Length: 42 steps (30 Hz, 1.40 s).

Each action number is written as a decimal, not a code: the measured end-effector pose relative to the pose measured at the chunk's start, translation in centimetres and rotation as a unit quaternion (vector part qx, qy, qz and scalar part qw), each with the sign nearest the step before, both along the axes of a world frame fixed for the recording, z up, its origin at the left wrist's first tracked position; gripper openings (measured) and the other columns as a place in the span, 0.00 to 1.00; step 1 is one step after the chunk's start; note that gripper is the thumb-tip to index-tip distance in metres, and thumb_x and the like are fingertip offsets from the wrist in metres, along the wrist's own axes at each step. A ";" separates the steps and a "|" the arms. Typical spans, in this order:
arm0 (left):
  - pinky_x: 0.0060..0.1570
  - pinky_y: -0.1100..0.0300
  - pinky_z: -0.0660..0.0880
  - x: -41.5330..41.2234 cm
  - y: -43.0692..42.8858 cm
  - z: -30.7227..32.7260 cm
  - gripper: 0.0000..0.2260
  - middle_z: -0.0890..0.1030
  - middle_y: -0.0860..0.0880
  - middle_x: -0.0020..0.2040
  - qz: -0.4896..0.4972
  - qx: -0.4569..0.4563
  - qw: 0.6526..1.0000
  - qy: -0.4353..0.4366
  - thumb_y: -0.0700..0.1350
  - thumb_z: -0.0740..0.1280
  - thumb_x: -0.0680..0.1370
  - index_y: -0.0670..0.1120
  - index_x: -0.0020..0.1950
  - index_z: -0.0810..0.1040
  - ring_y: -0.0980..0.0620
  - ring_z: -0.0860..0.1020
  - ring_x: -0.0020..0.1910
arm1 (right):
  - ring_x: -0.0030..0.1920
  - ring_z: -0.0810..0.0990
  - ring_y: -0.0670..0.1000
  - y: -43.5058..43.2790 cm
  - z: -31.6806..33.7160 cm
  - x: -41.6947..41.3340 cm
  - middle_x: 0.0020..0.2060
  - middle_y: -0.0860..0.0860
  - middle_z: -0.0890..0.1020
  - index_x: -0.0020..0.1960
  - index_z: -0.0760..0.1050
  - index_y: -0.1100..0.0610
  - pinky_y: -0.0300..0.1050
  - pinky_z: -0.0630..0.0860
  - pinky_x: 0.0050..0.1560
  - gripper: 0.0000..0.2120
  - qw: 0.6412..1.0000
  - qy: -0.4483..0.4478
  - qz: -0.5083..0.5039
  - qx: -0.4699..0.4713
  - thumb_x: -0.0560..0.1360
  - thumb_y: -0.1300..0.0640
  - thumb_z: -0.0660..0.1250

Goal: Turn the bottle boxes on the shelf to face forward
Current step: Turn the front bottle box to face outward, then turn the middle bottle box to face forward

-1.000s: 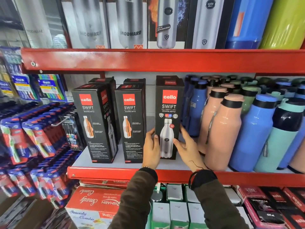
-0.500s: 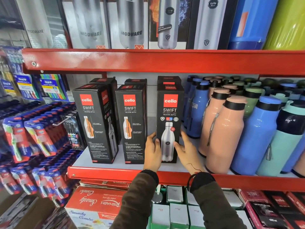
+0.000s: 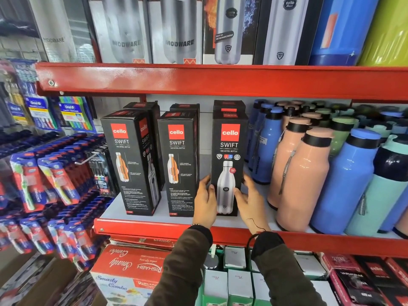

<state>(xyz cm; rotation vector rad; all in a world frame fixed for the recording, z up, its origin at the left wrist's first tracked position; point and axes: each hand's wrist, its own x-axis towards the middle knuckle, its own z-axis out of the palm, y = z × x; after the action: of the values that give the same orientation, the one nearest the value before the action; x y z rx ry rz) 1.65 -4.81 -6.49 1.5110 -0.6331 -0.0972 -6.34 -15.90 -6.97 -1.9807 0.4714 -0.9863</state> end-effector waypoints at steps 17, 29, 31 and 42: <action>0.71 0.58 0.63 0.9 7.8 1.6 0.17 0.71 0.49 0.69 0.173 -0.096 0.967 -0.163 0.42 0.57 0.84 0.45 0.74 0.68 0.53 0.68 0.70 | 0.58 0.80 0.40 8.9 1.7 2.6 0.64 0.52 0.80 0.68 0.75 0.55 0.25 0.72 0.53 0.17 0.994 -0.105 0.034 0.012 0.80 0.61 0.65; 0.54 0.77 0.73 5.4 11.4 1.1 0.17 0.80 0.68 0.56 -0.067 -0.114 0.985 0.114 0.58 0.47 0.85 0.64 0.66 0.71 0.76 0.78 0.54 | 0.66 0.76 0.48 11.6 -0.4 6.9 0.65 0.51 0.78 0.75 0.66 0.53 0.28 0.69 0.62 0.24 0.995 -0.015 0.038 0.086 0.81 0.60 0.64; 0.50 0.75 0.75 5.9 11.8 1.2 0.18 0.79 0.64 0.58 -0.064 -0.114 0.985 0.115 0.58 0.47 0.85 0.62 0.68 0.72 0.76 0.78 0.53 | 0.65 0.77 0.46 12.0 -0.1 6.9 0.64 0.47 0.79 0.74 0.66 0.49 0.37 0.73 0.65 0.26 0.995 -0.029 0.045 0.080 0.78 0.56 0.68; 0.58 0.53 0.81 6.3 13.5 0.9 0.20 0.80 0.54 0.66 -0.050 -0.158 0.985 0.036 0.55 0.52 0.85 0.53 0.65 0.81 0.53 0.79 0.62 | 0.55 0.82 0.40 12.6 1.7 7.4 0.54 0.41 0.84 0.64 0.72 0.45 0.41 0.80 0.56 0.38 0.997 -0.063 -0.025 0.024 0.58 0.39 0.82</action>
<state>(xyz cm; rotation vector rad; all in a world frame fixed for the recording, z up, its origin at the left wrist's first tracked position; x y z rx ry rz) 7.95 8.67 -5.57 1.1645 -0.6339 -0.1202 1.10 -3.30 -5.26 -1.8600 0.4730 -1.1138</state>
